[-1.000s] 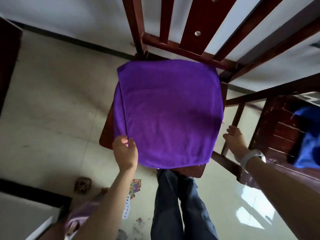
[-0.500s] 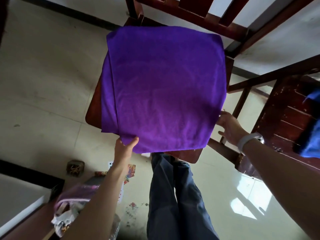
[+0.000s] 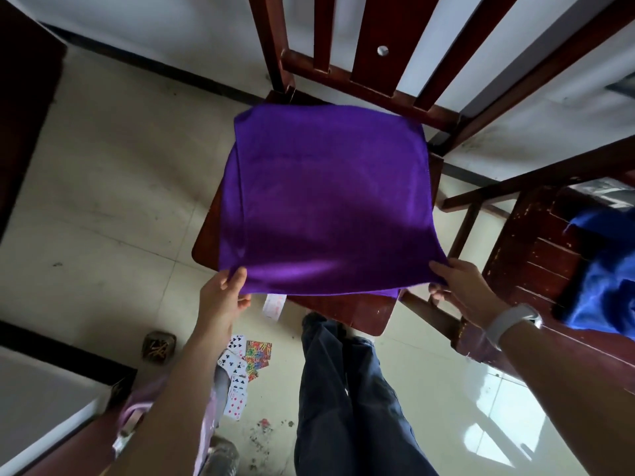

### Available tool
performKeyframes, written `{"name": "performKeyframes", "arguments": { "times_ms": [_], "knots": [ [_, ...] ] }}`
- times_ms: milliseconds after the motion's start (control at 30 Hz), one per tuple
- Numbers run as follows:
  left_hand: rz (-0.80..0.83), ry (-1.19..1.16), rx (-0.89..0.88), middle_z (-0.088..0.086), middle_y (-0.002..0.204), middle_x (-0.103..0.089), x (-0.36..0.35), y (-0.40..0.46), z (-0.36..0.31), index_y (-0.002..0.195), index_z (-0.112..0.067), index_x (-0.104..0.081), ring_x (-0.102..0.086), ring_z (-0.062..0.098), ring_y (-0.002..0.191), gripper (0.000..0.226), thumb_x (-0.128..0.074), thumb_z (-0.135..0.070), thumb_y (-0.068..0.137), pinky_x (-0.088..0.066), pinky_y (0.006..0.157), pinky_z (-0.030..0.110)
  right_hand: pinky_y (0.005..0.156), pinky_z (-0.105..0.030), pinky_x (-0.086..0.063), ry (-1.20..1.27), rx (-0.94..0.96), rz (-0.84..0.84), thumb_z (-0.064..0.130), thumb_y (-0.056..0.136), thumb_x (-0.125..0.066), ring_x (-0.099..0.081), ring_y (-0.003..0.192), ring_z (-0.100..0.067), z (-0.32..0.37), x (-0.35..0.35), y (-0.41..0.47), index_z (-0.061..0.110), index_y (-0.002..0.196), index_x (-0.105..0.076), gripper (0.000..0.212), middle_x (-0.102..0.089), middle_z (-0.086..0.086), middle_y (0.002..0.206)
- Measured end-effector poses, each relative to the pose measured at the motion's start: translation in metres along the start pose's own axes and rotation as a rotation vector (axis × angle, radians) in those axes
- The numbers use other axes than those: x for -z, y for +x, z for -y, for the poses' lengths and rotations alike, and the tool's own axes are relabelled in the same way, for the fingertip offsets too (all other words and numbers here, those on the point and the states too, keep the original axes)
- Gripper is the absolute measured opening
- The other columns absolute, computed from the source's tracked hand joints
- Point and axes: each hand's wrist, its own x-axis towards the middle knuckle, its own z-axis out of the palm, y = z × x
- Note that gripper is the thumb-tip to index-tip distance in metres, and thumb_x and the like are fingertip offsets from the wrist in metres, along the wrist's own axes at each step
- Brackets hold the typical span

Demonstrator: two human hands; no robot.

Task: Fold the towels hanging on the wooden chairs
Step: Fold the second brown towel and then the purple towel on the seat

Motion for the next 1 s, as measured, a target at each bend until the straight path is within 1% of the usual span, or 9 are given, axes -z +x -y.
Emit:
{"name": "performKeyframes", "arguments": {
  "times_ms": [67,167,333,500,633,733,800,867,1000],
  "knots": [
    [-0.021,-0.106,0.010,0.010,0.091,-0.051,-0.002,0.002,-0.034,0.095,-0.011,-0.057,-0.048,0.014,0.063,0.008,-0.053,-0.017,0.091,-0.049,0.061,0.021,0.035,-0.015,-0.037,0.014,0.085,-0.008,0.007,0.094,-0.046,-0.044,0.031,-0.004,0.027,-0.007,-0.007,0.010,0.075,-0.051,0.020,-0.042,-0.008,0.055],
    [0.010,-0.264,-0.075,0.001,0.088,-0.060,-0.001,0.000,-0.091,0.099,-0.014,-0.056,-0.055,0.013,0.074,0.010,-0.047,-0.017,0.095,-0.045,0.081,0.030,0.041,-0.015,-0.044,0.173,0.229,0.018,0.006,0.095,-0.043,-0.051,0.037,-0.003,0.080,-0.019,-0.018,0.012,0.081,-0.052,0.018,-0.057,0.004,0.045],
    [0.044,-0.359,-0.308,-0.017,0.062,-0.064,0.017,0.001,-0.146,0.078,-0.022,-0.051,-0.058,0.006,0.066,0.019,-0.047,-0.016,0.095,-0.050,0.068,0.017,0.051,-0.020,-0.049,0.441,0.458,0.127,0.006,0.093,-0.044,-0.058,0.052,-0.007,0.129,-0.023,-0.038,0.013,0.081,-0.054,0.017,-0.061,0.006,0.056],
    [-0.112,-0.117,-0.130,-0.001,0.072,-0.057,0.020,0.033,-0.080,0.088,-0.008,-0.059,-0.056,0.003,0.052,0.007,-0.054,-0.012,0.091,-0.049,0.054,0.013,0.042,-0.013,-0.045,0.227,0.134,-0.017,0.007,0.090,-0.053,-0.056,0.039,-0.005,0.045,-0.033,-0.021,0.008,0.073,-0.054,0.018,-0.062,0.002,0.046],
    [-0.136,-0.009,0.116,0.005,0.073,-0.053,0.019,0.055,-0.009,0.118,0.007,-0.052,-0.049,0.012,0.062,0.029,-0.053,-0.001,0.090,-0.049,0.047,0.009,0.042,-0.016,-0.039,0.042,-0.096,-0.100,0.000,0.088,-0.053,-0.048,0.033,-0.005,-0.034,-0.042,0.001,0.008,0.066,-0.054,0.023,-0.056,-0.004,0.046],
    [-0.175,0.099,0.150,0.008,0.072,-0.056,0.019,0.061,0.016,0.112,0.008,-0.056,-0.050,0.013,0.061,0.027,-0.057,-0.004,0.088,-0.051,0.051,0.014,0.055,-0.027,-0.043,-0.103,-0.106,-0.177,0.005,0.087,-0.057,-0.052,0.052,-0.016,-0.060,-0.045,0.012,0.014,0.062,-0.054,0.026,-0.055,-0.005,0.057],
    [-0.209,0.177,0.122,0.015,0.085,-0.061,0.019,0.062,0.023,0.110,0.007,-0.059,-0.055,0.019,0.070,0.029,-0.060,-0.011,0.087,-0.055,0.073,0.028,0.069,-0.035,-0.041,-0.223,-0.080,-0.241,0.013,0.085,-0.060,-0.050,0.068,-0.024,-0.065,-0.047,0.014,0.017,0.062,-0.057,0.023,-0.053,-0.004,0.062],
    [-0.221,0.211,0.121,0.016,0.099,-0.061,0.018,0.062,0.025,0.110,0.005,-0.061,-0.058,0.024,0.082,0.030,-0.062,-0.015,0.086,-0.049,0.091,0.038,0.069,-0.036,-0.040,-0.289,-0.065,-0.285,0.018,0.083,-0.062,-0.050,0.071,-0.025,-0.065,-0.050,0.016,0.015,0.066,-0.061,0.018,-0.053,-0.005,0.062],
    [-0.217,0.086,0.152,0.010,0.099,-0.056,0.014,0.062,0.024,0.107,0.003,-0.059,-0.053,0.021,0.089,0.025,-0.060,-0.011,0.087,-0.049,0.080,0.033,0.080,-0.039,-0.045,-0.442,-0.021,-0.310,0.018,0.083,-0.062,-0.058,0.089,-0.034,-0.061,-0.061,0.015,0.003,0.084,-0.069,0.017,-0.066,-0.018,0.082]
  ]
}}
